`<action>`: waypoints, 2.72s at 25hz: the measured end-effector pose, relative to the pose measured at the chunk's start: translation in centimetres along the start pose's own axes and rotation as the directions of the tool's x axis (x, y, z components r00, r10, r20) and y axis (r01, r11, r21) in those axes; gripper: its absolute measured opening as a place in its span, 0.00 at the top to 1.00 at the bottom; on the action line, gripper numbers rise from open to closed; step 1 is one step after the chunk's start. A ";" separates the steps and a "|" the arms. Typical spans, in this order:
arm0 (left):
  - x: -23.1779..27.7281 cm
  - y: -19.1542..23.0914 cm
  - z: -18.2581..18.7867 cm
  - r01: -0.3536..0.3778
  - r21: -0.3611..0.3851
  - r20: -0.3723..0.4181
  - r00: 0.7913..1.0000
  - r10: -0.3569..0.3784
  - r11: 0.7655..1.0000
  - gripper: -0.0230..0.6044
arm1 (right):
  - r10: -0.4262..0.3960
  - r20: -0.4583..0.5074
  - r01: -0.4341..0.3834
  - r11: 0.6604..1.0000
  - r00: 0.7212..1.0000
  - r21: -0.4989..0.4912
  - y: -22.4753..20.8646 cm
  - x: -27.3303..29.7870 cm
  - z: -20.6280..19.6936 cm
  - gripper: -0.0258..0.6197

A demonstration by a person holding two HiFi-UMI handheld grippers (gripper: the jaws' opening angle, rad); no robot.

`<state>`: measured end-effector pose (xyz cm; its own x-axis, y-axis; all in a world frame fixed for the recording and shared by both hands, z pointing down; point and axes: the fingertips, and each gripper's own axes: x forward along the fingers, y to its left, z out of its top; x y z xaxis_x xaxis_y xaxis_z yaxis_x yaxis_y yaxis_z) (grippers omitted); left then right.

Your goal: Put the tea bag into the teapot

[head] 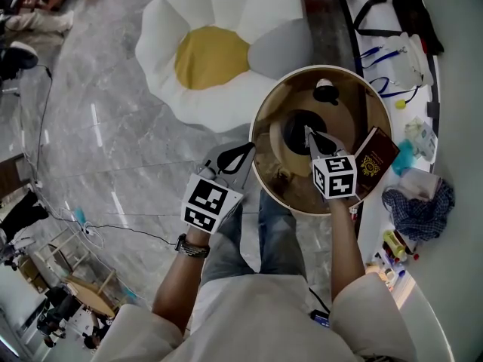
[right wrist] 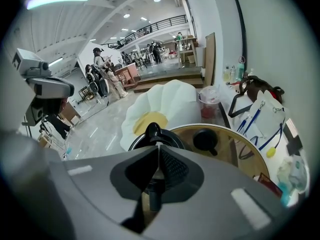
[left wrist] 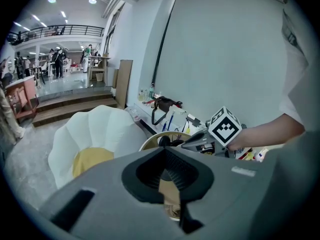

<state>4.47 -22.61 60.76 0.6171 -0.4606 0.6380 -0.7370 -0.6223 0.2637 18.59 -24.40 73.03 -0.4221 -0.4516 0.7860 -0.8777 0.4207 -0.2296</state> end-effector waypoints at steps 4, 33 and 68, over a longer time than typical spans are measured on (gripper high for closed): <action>-0.1 -0.2 -0.1 0.000 0.001 -0.004 1.000 0.000 1.000 0.96 | -0.002 -0.009 0.002 1.000 1.000 0.012 0.0 0.0 -0.3 0.90; -0.2 -1.5 -1.2 0.000 0.004 -0.021 1.000 0.000 1.000 0.96 | -0.011 0.005 0.011 1.000 1.000 -0.014 0.1 -0.7 0.0 0.95; -0.2 -0.3 -1.8 0.000 0.009 -0.040 0.999 0.000 1.000 0.96 | 0.002 -0.141 -0.004 1.000 0.990 -0.012 0.6 0.7 -0.9 0.95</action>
<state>4.07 -21.23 61.83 0.6055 -0.4353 0.6662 -0.7345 -0.6280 0.2572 17.95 -23.73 73.93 -0.3876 -0.3352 0.8587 -0.8734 0.4315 -0.2257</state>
